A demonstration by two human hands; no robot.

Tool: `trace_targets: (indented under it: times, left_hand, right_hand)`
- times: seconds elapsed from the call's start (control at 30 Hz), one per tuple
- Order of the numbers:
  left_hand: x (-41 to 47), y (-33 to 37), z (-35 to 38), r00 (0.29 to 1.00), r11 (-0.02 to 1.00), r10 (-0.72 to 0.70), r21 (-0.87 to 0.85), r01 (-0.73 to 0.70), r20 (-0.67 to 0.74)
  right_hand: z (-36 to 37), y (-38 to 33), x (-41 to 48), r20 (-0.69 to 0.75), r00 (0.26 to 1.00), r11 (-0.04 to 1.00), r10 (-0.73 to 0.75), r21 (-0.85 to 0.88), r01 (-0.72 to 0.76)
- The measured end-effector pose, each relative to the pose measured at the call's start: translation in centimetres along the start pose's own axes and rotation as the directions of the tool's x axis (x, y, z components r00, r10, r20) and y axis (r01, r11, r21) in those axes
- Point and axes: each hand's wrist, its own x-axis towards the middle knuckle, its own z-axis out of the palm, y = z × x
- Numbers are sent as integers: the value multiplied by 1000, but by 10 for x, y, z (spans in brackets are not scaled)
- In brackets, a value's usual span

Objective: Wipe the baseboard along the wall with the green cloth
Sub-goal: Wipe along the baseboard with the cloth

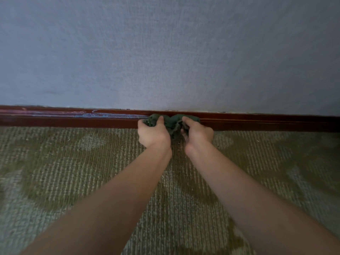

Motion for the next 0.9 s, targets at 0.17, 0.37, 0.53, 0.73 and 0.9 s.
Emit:
trace_targets:
  times: [0.17, 0.37, 0.53, 0.73, 0.9]
  left_hand:
    - [-4, -2, 3, 1000, 999, -8, -51, 9, 13]
    - [15, -1, -16, 997, 997, 72, -39, -73, -27]
    - [9, -4, -9, 990, 990, 128, 71, -123, -66]
    - [6, -4, -8, 994, 994, 108, 10, -108, 32]
    - [17, -8, -22, 968, 973, 228, 21, -231, 106]
  right_hand:
    - [-3, -3, 4, -27, 1000, 999, 1, 32, 0]
    - [15, 19, -1, -9, 999, 999, 42, 20, -42]
    - [6, 11, 3, 31, 999, 999, 23, 26, -24]
    - [1, 8, 8, -5, 1000, 994, 27, 102, -26]
    - [2, 16, 4, 108, 991, 987, 83, 126, -96]
